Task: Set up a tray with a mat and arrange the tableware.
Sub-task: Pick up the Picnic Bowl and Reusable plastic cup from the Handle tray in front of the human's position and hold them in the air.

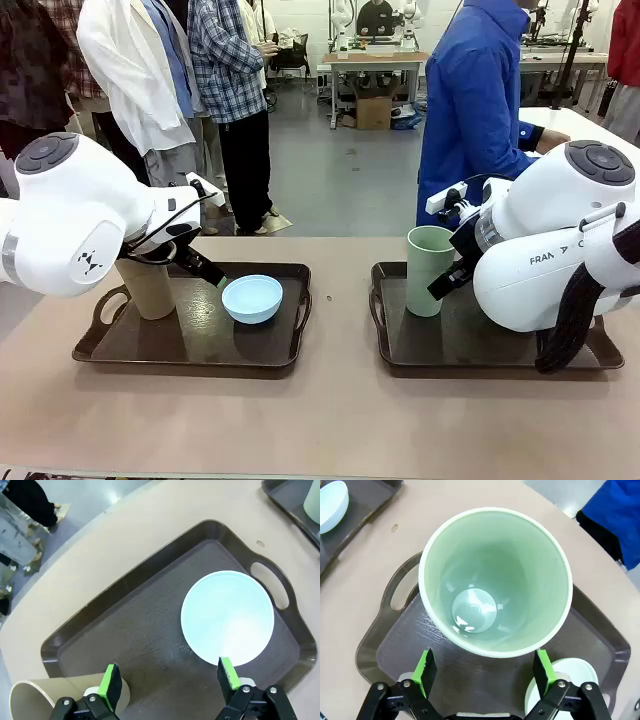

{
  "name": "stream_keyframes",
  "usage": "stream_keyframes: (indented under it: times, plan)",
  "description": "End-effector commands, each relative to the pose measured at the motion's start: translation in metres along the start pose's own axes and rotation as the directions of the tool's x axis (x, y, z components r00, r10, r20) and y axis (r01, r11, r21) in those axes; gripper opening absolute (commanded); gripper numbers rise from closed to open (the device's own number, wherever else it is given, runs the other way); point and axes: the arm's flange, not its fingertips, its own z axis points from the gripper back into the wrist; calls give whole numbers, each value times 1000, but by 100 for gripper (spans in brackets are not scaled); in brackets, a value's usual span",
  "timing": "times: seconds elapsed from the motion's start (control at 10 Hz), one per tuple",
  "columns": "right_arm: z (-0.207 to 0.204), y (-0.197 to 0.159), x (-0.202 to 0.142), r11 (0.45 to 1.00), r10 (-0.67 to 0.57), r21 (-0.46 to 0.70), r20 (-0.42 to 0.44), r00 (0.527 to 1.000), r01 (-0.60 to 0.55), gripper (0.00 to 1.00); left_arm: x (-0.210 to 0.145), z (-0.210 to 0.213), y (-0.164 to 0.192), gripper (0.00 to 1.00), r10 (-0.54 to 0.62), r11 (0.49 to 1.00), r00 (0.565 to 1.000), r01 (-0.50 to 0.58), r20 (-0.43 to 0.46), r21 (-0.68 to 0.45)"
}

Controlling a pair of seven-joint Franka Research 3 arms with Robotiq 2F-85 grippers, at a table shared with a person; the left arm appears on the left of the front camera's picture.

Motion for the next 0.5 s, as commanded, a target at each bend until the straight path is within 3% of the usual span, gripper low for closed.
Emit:
stream_keyframes:
  times: [0.0,0.4]
  plan:
    - [0,0,0,1000,0,0,0,1000,0,100,0,0,0,100,0,1000,1000,0,0,0]
    - [0,0,0,1000,0,0,0,1000,0,100,0,0,0,100,0,1000,1000,0,0,0]
